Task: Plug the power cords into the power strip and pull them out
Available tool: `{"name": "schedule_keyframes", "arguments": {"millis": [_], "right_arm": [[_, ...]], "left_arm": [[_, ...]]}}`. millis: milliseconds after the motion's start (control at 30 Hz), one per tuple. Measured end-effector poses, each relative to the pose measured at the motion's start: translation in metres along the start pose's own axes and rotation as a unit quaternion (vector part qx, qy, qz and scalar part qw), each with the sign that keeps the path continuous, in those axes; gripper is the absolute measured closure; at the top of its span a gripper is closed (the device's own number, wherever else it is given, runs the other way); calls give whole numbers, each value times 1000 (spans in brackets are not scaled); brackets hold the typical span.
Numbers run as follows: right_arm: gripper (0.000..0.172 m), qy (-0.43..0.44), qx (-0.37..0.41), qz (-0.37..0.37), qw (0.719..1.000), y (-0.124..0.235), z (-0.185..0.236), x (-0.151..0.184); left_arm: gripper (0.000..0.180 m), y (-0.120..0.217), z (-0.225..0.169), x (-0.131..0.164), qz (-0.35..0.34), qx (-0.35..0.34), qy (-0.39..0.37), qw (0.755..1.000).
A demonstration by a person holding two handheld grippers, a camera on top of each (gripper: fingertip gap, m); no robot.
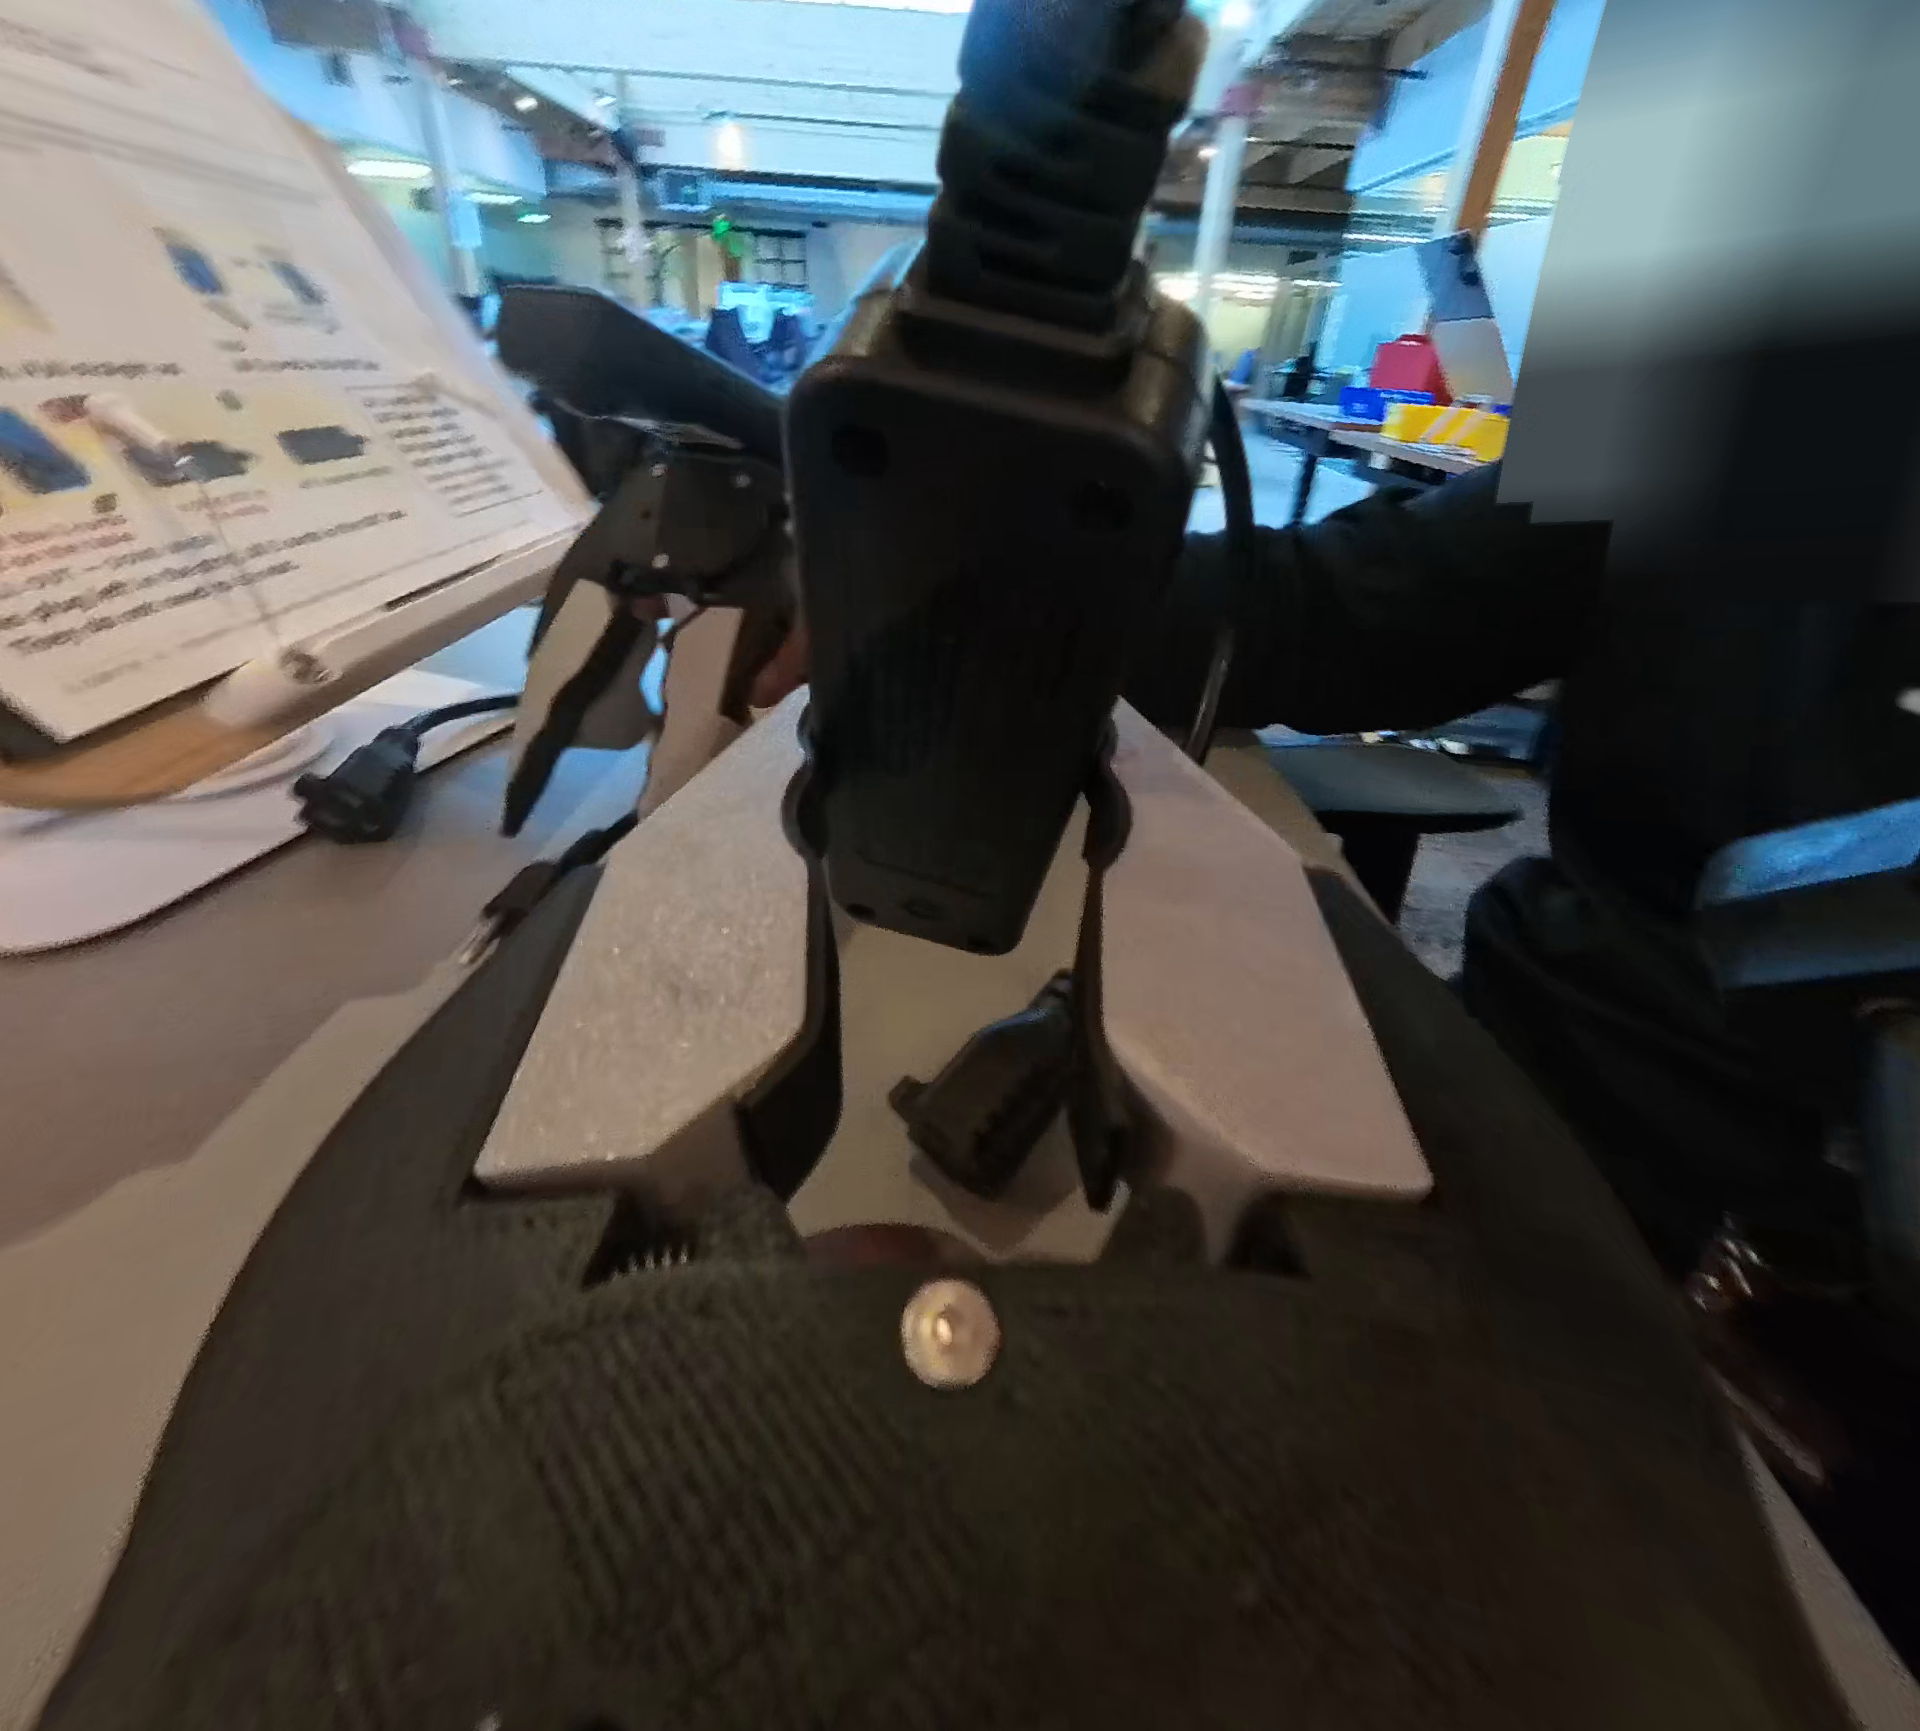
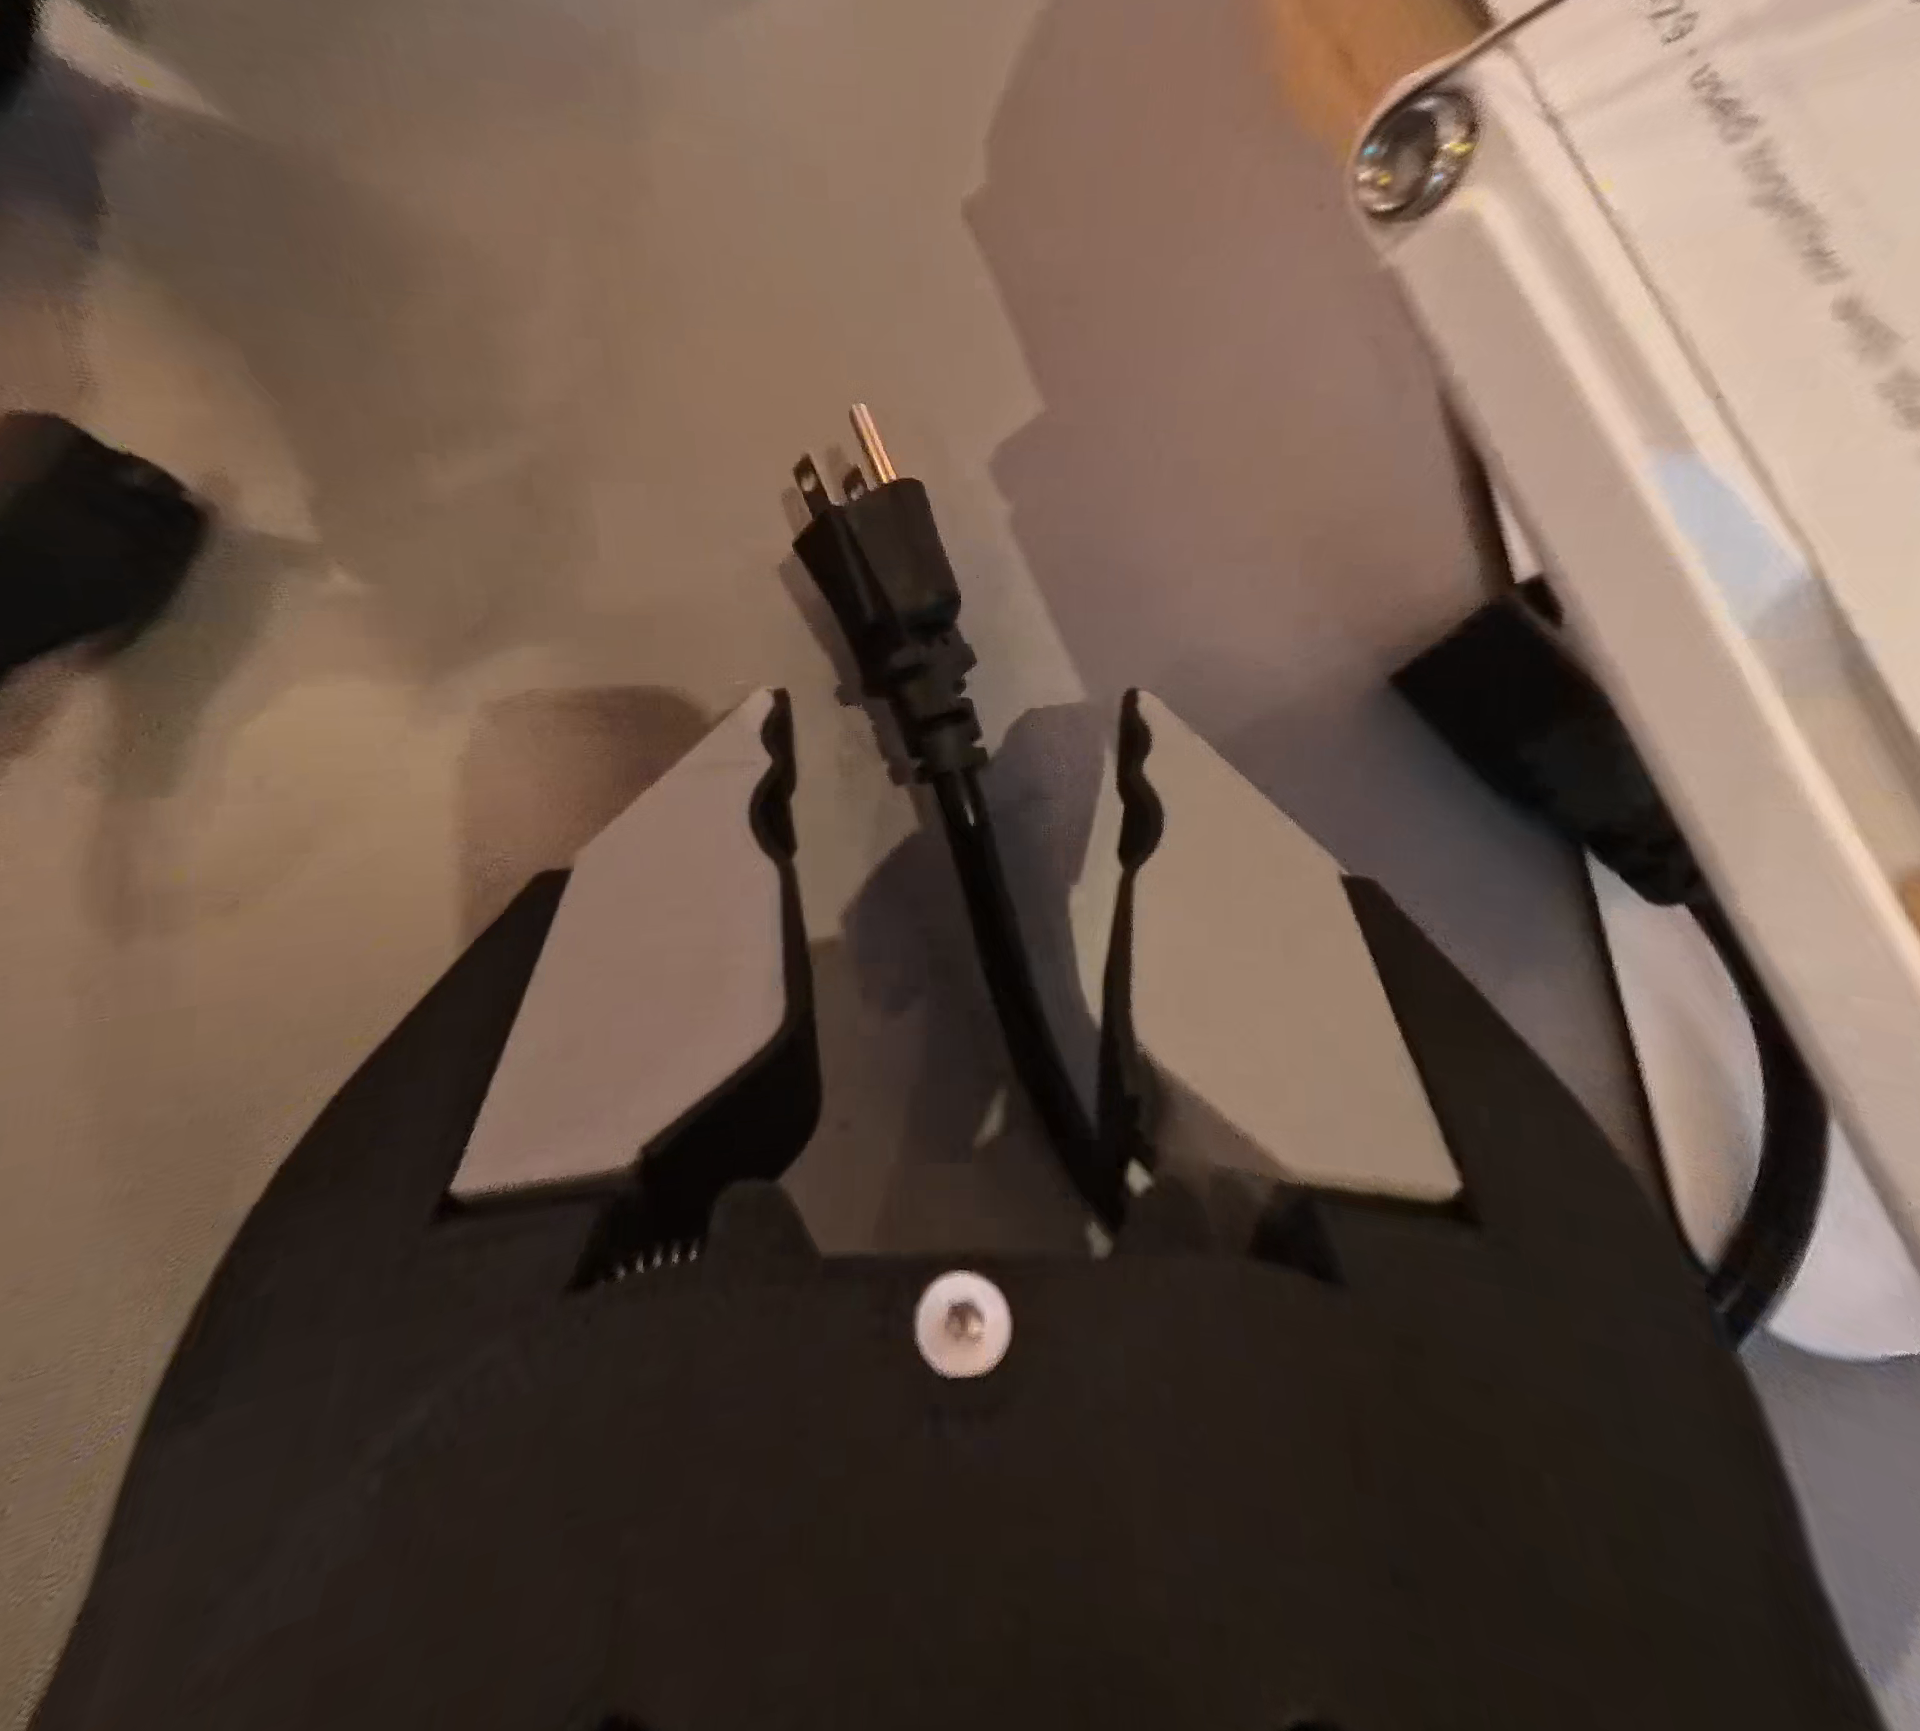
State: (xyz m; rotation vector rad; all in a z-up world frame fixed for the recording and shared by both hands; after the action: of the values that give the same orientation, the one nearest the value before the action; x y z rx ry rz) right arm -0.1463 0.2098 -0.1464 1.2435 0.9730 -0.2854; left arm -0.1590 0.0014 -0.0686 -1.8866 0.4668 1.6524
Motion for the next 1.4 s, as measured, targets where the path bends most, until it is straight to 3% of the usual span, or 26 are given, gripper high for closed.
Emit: {"name": "schedule_keyframes", "arguments": {"millis": [67, 100, 200, 333, 433, 600, 700, 967, 1167, 1300, 1400], "right_arm": [[132, 28, 1, 21, 999, -12, 0, 5], [151, 37, -12, 7, 999, -15, 4, 2], [152, 140, 20, 8, 990, -11, 13, 2], [154, 290, 95, -54, 951, 14, 32, -7], [157, 357, 126, -52, 924, 15, 43, -4], [159, 460, 162, -91, 868, 23, 89, -26], [159, 475, 161, -105, 859, 29, 110, -32], [158, 547, 200, -57, 811, 19, 131, -29], [157, 583, 279, 9, 763, 19, 127, -31], [156, 589, 271, 20, 761, 16, 129, -27], [157, 578, 235, 43, 780, 7, 123, -13]], "left_arm": [[134, 1, 15, 5, 14, -53, 29, 998], [135, 2, 23, 10, 27, -78, 58, 995], [135, 5, 43, 28, 57, -133, 152, 978], [135, 1, 41, 36, 40, -99, 270, 957], [136, -2, 41, 40, 37, -78, 316, 945], [136, 2, 44, 39, 40, -86, 305, 948], [136, 1, 38, 37, 48, -67, 282, 956], [131, -9, 32, 47, 111, -69, 253, 958], [131, -10, 27, 47, 116, -56, 246, 961], [129, -10, 26, 49, 127, -55, 246, 959], [130, -6, 29, 46, 132, -71, 198, 969]]}}
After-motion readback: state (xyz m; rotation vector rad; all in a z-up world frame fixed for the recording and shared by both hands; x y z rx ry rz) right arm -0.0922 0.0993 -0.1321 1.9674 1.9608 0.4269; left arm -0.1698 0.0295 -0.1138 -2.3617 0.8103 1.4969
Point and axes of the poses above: each gripper's, where its closed fingertips meet, y back along the fingers, x out of its underside, z = x × y across the jaws, the point moved 5 cm from there along y, back along the fingers, and after that the axes turned 6 degrees about -z, right-handed, at the moved point
